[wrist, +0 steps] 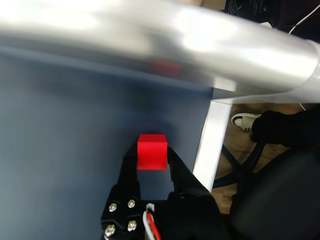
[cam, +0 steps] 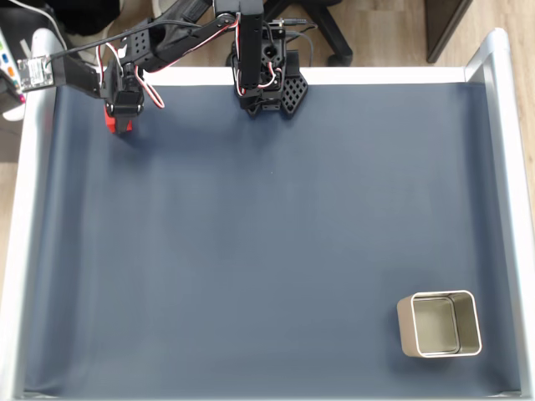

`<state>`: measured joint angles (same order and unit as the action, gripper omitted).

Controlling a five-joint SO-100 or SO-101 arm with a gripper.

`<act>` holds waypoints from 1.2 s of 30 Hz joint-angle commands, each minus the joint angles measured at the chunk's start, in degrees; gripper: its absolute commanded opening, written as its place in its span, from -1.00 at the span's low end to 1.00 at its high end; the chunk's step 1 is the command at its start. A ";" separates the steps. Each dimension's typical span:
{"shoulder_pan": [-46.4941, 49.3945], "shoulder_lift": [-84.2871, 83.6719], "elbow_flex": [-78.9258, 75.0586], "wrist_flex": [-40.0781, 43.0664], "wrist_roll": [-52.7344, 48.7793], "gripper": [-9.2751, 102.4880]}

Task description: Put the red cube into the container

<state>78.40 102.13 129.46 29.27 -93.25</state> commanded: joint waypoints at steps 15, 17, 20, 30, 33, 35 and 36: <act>-10.90 7.56 0.18 -0.18 3.96 -0.83; -15.21 9.40 0.00 -0.18 4.31 -0.83; -22.41 12.39 -0.18 -0.09 5.10 -0.83; -48.08 19.42 -2.02 4.75 8.17 -0.83; -56.25 20.04 -4.13 5.27 10.46 -0.83; -61.52 19.95 -5.71 5.36 11.25 -0.83; -64.07 19.95 -6.50 5.36 11.25 -0.83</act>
<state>19.25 119.36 126.91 34.37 -82.79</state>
